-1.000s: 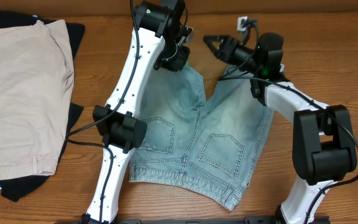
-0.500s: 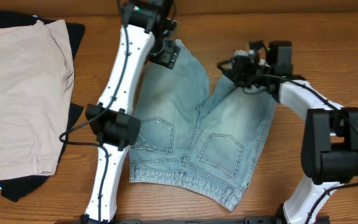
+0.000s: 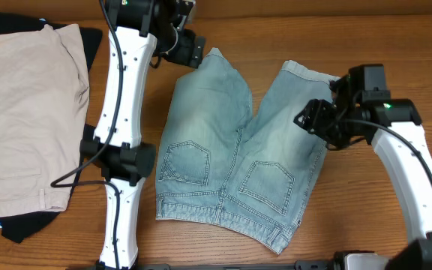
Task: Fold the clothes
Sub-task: 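Grasp the left leg with the left gripper and rotate the shorts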
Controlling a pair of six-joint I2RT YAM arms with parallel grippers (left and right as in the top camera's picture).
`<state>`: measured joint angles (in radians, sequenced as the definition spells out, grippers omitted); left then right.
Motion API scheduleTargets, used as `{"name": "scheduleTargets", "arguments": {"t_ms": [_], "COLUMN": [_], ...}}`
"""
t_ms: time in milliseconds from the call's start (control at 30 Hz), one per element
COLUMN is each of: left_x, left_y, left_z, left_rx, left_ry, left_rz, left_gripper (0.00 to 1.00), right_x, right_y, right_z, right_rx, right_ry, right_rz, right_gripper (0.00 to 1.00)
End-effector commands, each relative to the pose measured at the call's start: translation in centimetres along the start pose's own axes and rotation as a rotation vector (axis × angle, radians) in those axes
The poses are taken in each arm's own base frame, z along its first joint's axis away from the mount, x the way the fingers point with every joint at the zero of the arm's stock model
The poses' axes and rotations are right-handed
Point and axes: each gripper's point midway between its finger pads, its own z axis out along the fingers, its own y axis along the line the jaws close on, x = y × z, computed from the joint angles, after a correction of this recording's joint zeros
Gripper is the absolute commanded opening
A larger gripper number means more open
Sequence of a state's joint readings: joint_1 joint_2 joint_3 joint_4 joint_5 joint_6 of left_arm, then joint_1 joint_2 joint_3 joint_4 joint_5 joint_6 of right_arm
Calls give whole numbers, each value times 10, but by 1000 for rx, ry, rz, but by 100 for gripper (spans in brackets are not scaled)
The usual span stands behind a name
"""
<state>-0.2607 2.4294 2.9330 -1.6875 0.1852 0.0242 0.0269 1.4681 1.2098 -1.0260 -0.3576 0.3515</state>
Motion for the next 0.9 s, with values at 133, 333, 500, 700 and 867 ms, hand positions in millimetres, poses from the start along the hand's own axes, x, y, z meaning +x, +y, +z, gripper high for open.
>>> {"name": "scheduleTargets", "arguments": {"t_ms": [133, 333, 500, 700, 867], "left_x": [44, 111, 150, 167, 180], "left_y": [-43, -47, -48, -42, -20], "left_z": [39, 83, 101, 130, 153], "left_rx": [81, 65, 71, 68, 0], "left_ry": [220, 501, 651, 676, 682], "left_rz": [7, 3, 29, 34, 36], "left_gripper": [89, 86, 82, 84, 87], "right_x": [21, 46, 47, 42, 42], "right_y": [-5, -11, -11, -9, -9], "right_z": [-59, -84, -85, -84, -83], "right_rx": [72, 95, 93, 86, 88], "right_ry": [-121, -136, -134, -151, -147], "right_rz": [-40, -40, -41, -47, -45], "right_gripper": [74, 81, 81, 81, 81]}}
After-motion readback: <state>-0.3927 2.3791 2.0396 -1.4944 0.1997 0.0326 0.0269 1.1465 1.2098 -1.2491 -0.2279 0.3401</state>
